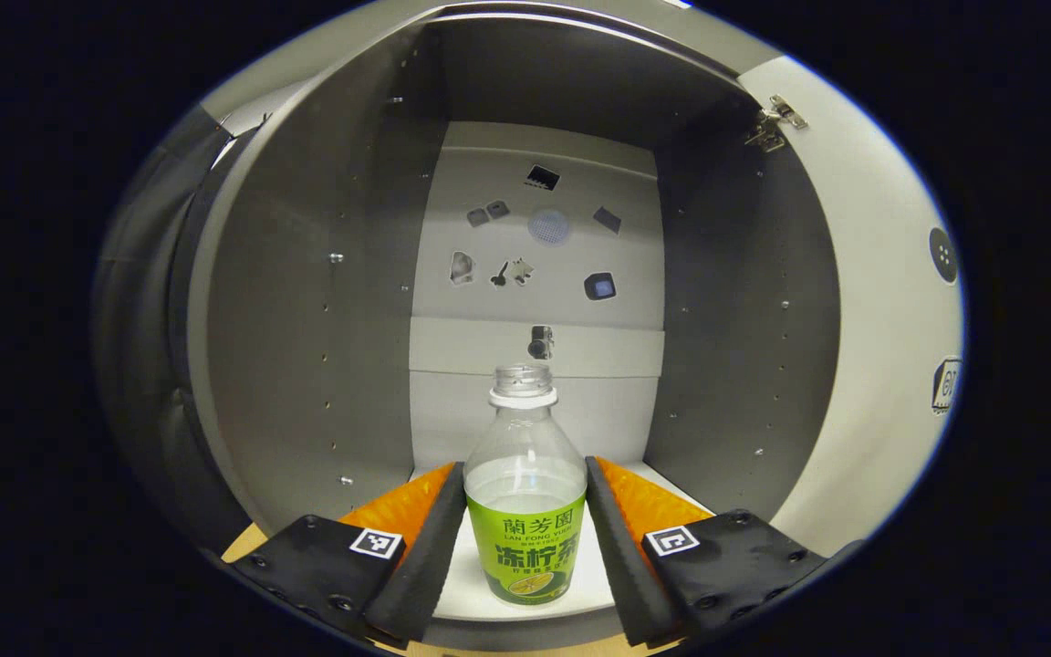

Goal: Open the cabinet door with the right hand, grasp the bottle in the cabinet with the left hand and place it on the coaster, then close the cabinet door with the right hand.

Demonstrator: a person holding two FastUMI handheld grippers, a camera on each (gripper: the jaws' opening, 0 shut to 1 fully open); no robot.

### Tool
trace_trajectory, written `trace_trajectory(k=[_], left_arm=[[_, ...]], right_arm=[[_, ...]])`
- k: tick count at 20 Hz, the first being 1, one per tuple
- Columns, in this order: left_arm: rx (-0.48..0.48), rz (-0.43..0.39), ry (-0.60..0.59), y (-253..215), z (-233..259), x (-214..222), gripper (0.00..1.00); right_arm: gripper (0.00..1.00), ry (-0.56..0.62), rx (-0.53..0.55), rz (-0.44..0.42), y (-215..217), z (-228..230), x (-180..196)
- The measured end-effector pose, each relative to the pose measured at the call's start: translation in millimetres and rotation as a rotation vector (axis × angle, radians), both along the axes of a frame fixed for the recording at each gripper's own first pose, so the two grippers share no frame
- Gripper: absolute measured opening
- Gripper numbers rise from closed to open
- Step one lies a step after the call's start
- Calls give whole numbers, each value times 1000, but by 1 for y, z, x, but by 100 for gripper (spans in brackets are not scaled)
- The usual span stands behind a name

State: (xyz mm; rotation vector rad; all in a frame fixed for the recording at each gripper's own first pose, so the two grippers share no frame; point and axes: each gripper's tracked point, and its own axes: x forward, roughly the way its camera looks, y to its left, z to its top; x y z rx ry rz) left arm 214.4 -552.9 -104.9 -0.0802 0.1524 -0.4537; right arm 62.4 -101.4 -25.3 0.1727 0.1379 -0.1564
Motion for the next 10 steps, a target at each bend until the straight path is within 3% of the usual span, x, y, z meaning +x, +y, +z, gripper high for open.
trace_trajectory(k=[5, 10], left_arm=[[-6, -9, -10, 50, 10, -42, 84], [16, 39, -39, 114, 11, -77, 82]], right_arm=[[6, -2, 8, 40, 10, 0, 0], [6, 0, 18, 90, 22, 0, 1]])
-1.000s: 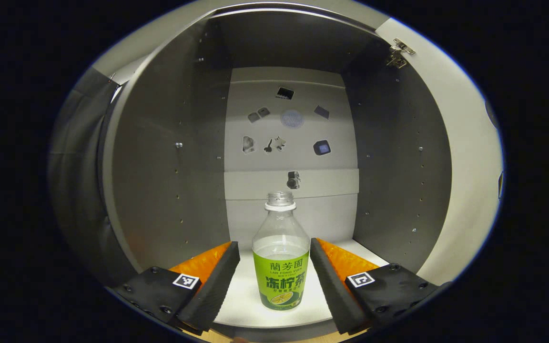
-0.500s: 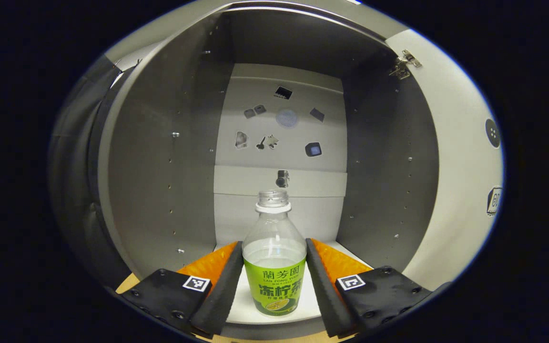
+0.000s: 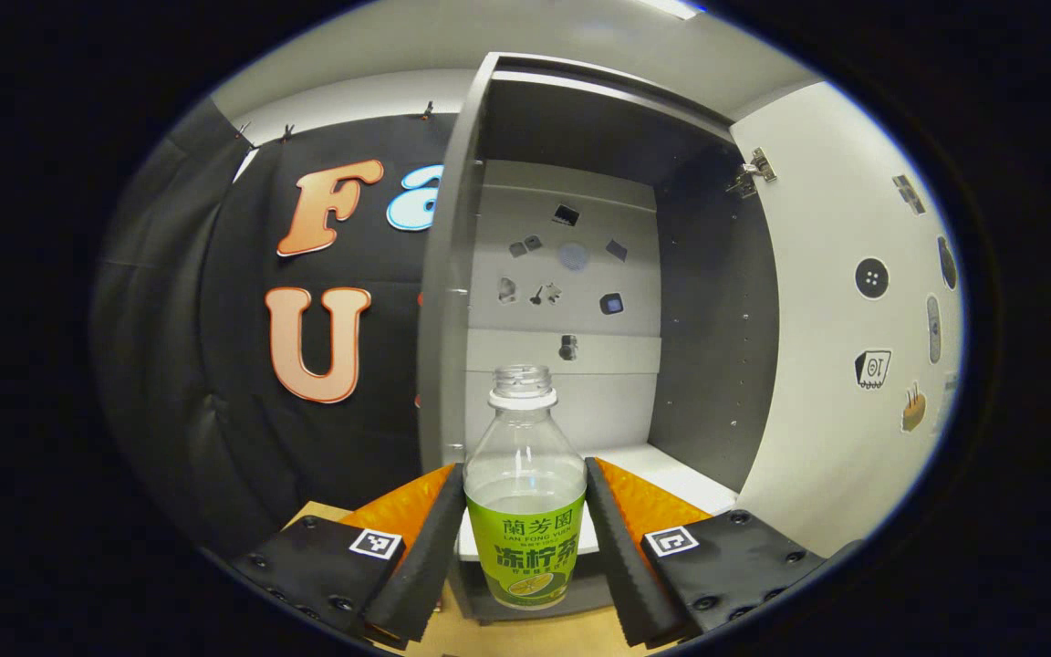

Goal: Open the cabinet door with the right hand, grasp the bottle in the cabinet with the left hand and place it on the coaster, then close the cabinet door with the right hand.

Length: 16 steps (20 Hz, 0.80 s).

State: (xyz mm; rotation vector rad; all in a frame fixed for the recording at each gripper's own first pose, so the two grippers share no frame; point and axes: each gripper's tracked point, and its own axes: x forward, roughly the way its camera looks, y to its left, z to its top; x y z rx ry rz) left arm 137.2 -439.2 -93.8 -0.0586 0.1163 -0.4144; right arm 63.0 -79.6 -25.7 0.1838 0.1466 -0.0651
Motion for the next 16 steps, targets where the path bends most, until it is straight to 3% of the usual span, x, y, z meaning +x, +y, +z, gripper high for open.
trace_trajectory(k=[9, 16], left_arm=[[2, 98, 104, 99, -78, -48, 82], [32, 81, 144, 129, -154, -94, 82]], right_arm=[[6, 11, -31, 73, 13, -4, 0], [6, 41, -25, 97, 20, -10, -3]])
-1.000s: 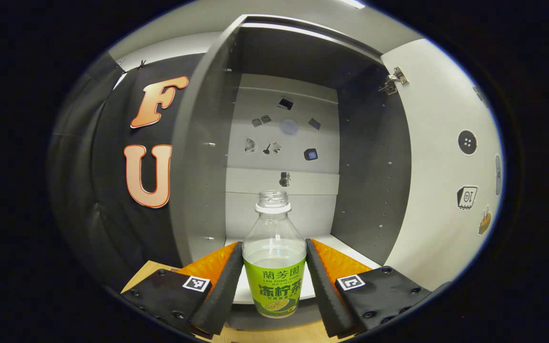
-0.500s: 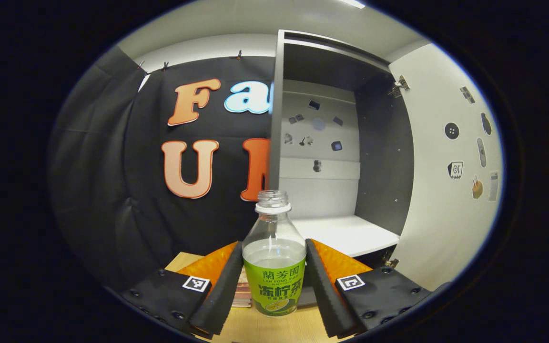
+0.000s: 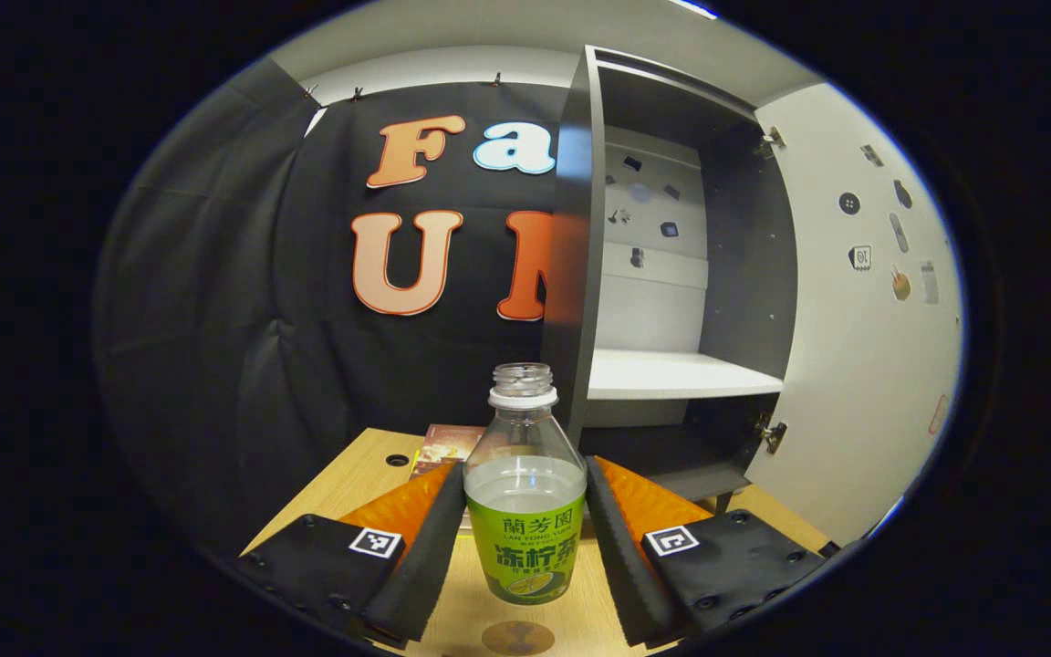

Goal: Open the cabinet door with the right hand, grasp the bottle in the cabinet with the left hand and place it on the coaster, then close the cabinet door with the right hand.

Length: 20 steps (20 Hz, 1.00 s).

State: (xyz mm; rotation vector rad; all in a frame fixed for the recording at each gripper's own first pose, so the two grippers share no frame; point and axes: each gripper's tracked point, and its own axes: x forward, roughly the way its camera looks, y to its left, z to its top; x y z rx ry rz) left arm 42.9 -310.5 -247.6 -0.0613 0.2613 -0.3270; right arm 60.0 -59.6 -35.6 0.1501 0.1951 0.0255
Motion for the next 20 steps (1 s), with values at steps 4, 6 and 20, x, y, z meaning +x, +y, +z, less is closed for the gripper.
trace_trajectory(k=[4, 6, 20], left_arm=[[38, -16, 31, -1, -49, -24, 82], [44, -4, 58, 1, -74, -38, 82], [65, 33, 68, 2, -157, -39, 82]], right_arm=[[6, 17, -2, -7, 0, -3, -2], [6, 27, -11, -11, -1, -4, -4], [6, 95, -62, -35, -6, -11, -16]])
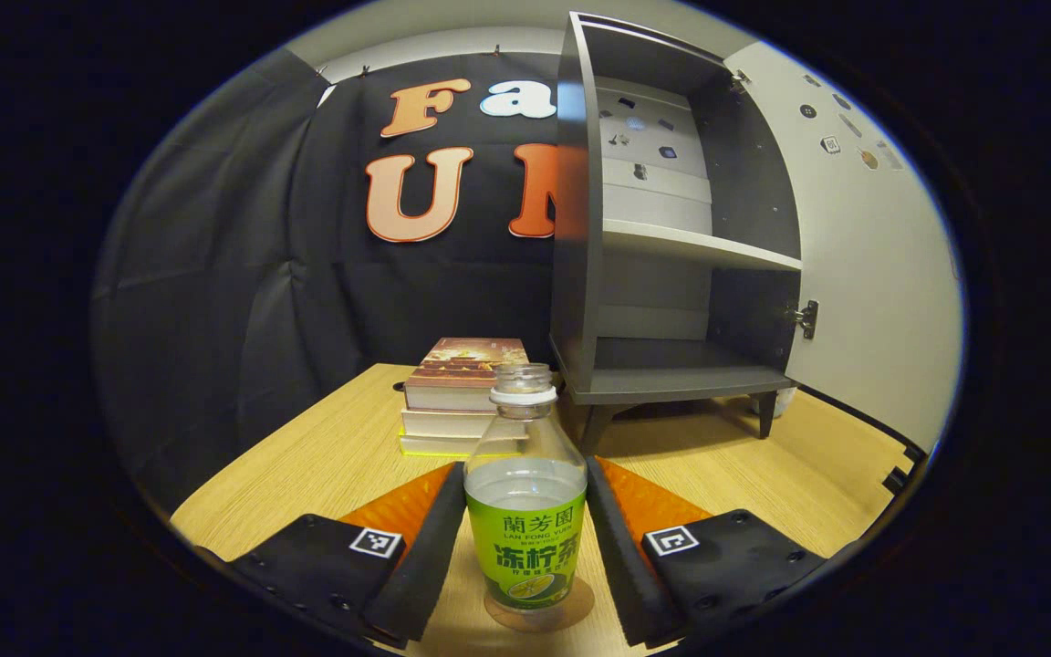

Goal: Open the cabinet door with the right hand, grasp the bottle in the cabinet with the left hand and place it on the coaster, then close the cabinet door with the right hand.

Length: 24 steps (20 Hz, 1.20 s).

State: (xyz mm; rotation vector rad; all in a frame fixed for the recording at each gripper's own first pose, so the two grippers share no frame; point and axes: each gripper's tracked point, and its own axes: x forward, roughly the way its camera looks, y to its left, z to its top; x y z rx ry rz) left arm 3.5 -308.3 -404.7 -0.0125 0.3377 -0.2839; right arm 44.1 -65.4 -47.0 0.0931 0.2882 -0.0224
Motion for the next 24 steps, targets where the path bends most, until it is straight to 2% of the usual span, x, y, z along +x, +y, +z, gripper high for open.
trace_trajectory(k=[15, 17, 18, 19, 20, 24], left_arm=[[-9, 23, 41, 0, 6, -30, 85], [-10, 23, 38, -2, 8, -30, 89], [-7, 21, 37, -3, 8, -31, 94], [-1, 20, 37, -5, 8, -31, 96], [4, 19, 34, -4, 9, -34, 97], [6, 19, 22, -6, 18, -37, 97]], right_arm=[[6, 21, 25, -9, 4, -4, -1], [6, 21, 15, -10, 2, -5, 0], [6, 25, 10, -12, 1, -5, 1], [17, 31, 6, -6, 2, -7, 1], [11, 35, 1, -1, 2, -7, 0], [23, 38, -24, 7, 0, -7, 0]])
